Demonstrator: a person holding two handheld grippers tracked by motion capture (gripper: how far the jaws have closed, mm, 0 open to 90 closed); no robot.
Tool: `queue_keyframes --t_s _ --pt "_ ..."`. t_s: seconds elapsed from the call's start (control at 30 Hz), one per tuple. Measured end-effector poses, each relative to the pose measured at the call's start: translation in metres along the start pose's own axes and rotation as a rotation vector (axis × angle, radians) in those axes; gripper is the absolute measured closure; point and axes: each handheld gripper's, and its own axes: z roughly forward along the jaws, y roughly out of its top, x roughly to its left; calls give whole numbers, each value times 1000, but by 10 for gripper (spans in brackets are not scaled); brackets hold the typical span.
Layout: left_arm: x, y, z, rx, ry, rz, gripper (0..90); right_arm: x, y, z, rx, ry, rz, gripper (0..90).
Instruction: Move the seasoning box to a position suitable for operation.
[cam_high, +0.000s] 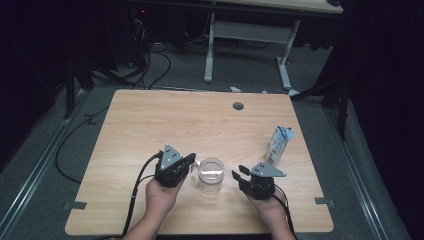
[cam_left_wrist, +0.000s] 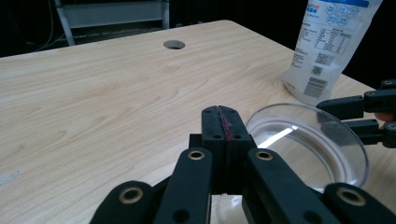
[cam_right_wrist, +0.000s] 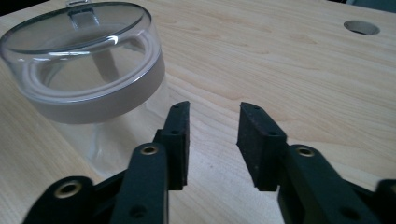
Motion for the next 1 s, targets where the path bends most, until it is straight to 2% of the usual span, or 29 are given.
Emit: queue_keyframes --t_s 0.17,0.27,0.47,1.0 --pt "-4 -1 7 18 2 12 900 1 -1 -2 -22 22 -5 827" --pt "-5 -2 9 29 8 20 900 5 -3 -3 -19 25 -30 890" --pt "-6 -3 9 24 22 30 900 10 -2 -3 -30 43 -38 900" --pt "-7 -8 6 7 30 38 900 15 1 -3 -31 35 -23 900"
